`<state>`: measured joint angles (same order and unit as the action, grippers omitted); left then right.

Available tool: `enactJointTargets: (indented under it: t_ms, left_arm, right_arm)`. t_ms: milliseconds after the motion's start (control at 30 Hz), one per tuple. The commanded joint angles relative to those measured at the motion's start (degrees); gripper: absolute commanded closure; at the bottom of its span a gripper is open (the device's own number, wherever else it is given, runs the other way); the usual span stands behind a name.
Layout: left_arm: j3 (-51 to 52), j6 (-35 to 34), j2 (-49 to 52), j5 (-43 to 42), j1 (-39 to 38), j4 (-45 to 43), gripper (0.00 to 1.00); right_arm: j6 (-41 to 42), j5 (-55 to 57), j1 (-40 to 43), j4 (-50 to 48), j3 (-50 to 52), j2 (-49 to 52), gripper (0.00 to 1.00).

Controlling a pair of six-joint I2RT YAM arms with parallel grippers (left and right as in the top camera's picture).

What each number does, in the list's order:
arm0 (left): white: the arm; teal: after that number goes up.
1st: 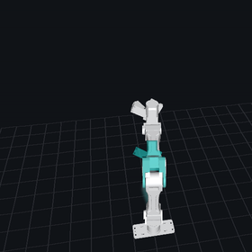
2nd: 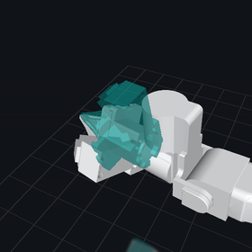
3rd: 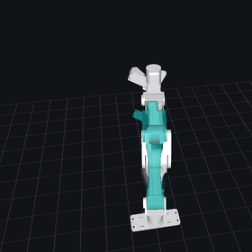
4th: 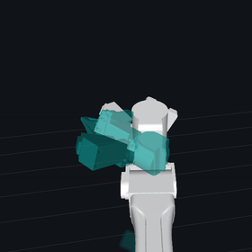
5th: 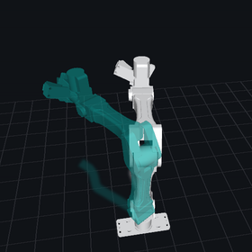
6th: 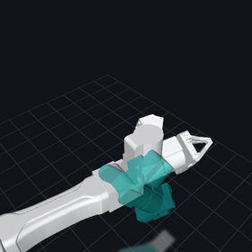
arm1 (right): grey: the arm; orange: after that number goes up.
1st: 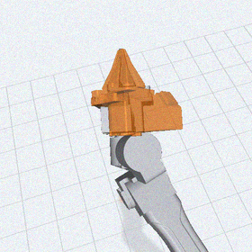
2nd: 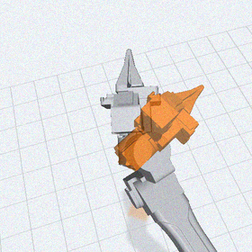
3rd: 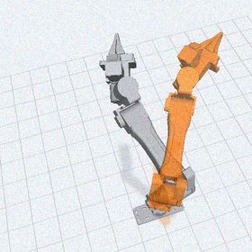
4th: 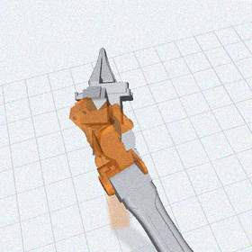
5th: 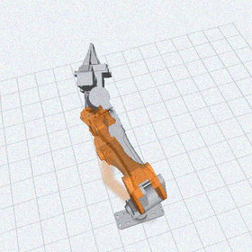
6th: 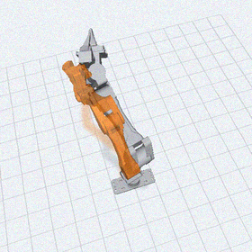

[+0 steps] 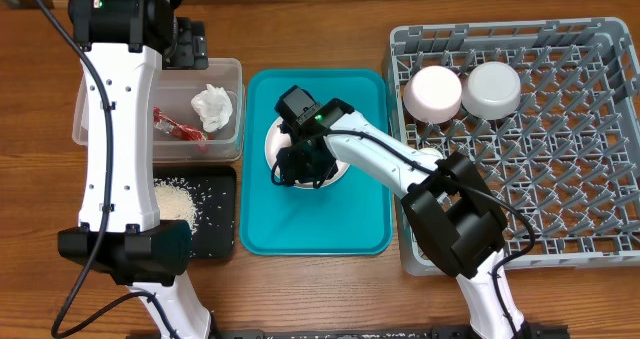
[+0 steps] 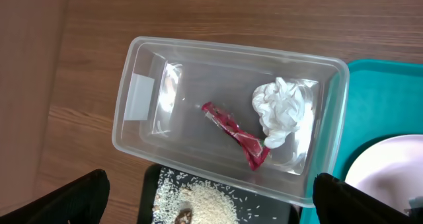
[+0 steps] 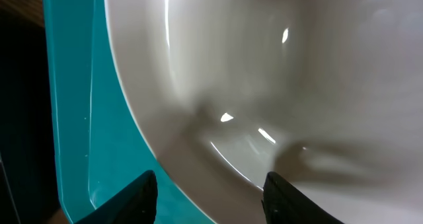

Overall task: Sort waste into correct bins and load items into the dishwasher
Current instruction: 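Grip the white plate rim with the right gripper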

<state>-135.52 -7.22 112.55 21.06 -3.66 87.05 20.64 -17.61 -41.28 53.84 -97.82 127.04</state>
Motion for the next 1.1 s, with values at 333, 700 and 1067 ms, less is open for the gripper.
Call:
enactJointTargets:
  t_ms: [333,700,1067]
  left_arm:
    - [-1.22,0.81,-0.87,-0.02,-0.11,-0.13,0.0]
    - [-1.22,0.81,-0.87,-0.02,-0.11,-0.13,0.0]
    - [-1.22,0.81,-0.87,-0.02,-0.11,-0.13,0.0]
  right_arm:
    - [-3.06,14.97,8.74,11.43,-10.88,-5.75,0.0]
    - [-3.06,15.02,12.59,7.06,-2.86,-5.53,0.52]
    - [-3.06,16.11,12.26,-0.66,1.14,-5.53,0.6]
